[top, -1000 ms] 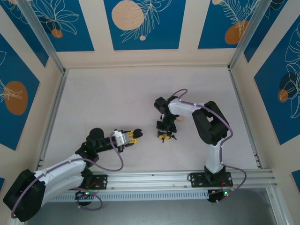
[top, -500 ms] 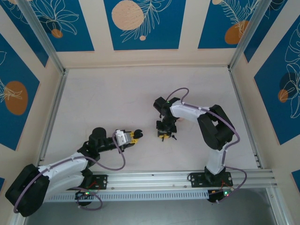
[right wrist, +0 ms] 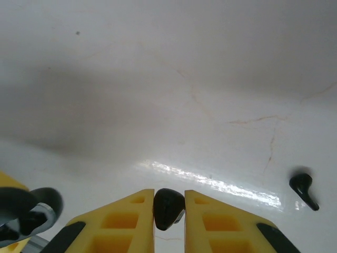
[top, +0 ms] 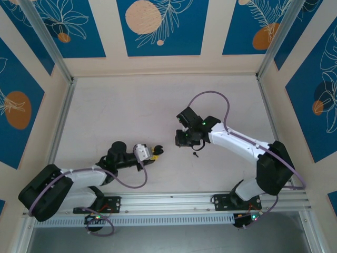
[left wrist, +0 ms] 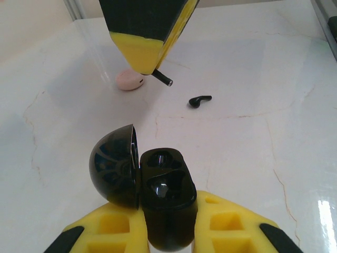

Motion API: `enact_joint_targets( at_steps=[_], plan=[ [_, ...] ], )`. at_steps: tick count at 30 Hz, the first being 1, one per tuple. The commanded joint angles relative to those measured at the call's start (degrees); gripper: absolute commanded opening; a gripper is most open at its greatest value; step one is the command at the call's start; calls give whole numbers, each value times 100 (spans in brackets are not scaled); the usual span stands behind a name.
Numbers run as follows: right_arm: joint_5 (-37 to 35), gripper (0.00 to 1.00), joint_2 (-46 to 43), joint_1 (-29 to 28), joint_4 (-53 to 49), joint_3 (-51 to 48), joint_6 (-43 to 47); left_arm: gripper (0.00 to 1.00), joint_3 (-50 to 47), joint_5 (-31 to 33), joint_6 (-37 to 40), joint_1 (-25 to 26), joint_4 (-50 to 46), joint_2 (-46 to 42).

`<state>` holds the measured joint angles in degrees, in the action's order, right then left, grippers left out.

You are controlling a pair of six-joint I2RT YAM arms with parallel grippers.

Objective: Insert wireless bluetooth earbuds into charging case

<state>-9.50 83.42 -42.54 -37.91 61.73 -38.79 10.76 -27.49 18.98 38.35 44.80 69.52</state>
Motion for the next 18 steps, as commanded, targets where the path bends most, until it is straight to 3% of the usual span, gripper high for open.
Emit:
enact_joint_targets(
  at_steps=[1,18],
  plan=[
    [-275,17,-316,-120,500,-174,147,6,194,64,-104,103,506,107],
    [-716,17,-1110,-710,1656,-528,782,6,286,285,-257,142,835,313]
  ],
)
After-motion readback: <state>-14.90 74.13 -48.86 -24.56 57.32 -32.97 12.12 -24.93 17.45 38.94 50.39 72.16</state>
